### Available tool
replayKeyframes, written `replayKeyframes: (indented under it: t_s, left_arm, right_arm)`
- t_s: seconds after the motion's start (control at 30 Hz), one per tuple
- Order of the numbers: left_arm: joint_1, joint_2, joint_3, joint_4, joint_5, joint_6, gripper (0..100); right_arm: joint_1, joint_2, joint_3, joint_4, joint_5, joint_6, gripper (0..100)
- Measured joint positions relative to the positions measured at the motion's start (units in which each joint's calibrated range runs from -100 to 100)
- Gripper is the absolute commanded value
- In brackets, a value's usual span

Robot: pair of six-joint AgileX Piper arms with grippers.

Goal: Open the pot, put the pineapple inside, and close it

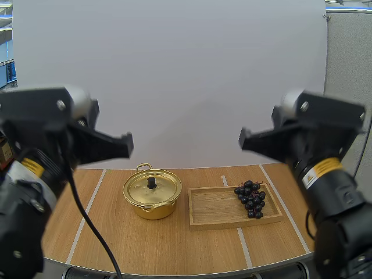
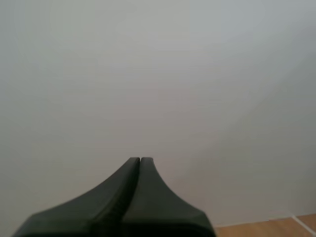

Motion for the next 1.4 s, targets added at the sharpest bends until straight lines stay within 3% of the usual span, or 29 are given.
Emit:
replayKeyframes:
  t_s: [0.37, 0.47, 0.6, 0.83, 1.1, 1.4]
  left_arm:
    - [0.0, 0.0, 12.5, 0.0, -8.9, 0.0, 0]
    - [0.0, 0.0, 27.1, 0.0, -28.8, 0.0, 0]
    - [0.0, -0.1, 34.1, 0.0, -35.1, 0.0, 0]
    - [0.0, -0.1, 37.2, 0.0, -28.8, 0.0, 0]
    - [0.17, -0.1, 37.4, 0.0, -13.8, 0.0, 0]
    - [1.05, -0.1, 37.4, 2.1, -6.3, -1.9, 0]
  right_arm:
    - [0.0, 0.0, 8.3, 0.0, -1.8, 0.0, 0]
    - [0.0, 0.0, 22.0, 0.0, -3.6, 0.0, 0]
    - [0.0, 0.0, 25.6, 0.0, -6.2, 0.0, 0]
    - [0.0, 0.0, 25.6, 0.0, -2.5, -0.1, 0]
    - [0.0, 0.0, 25.8, 0.0, 11.6, -0.1, 0]
    - [0.0, 0.0, 25.8, 0.0, 13.0, -1.6, 0]
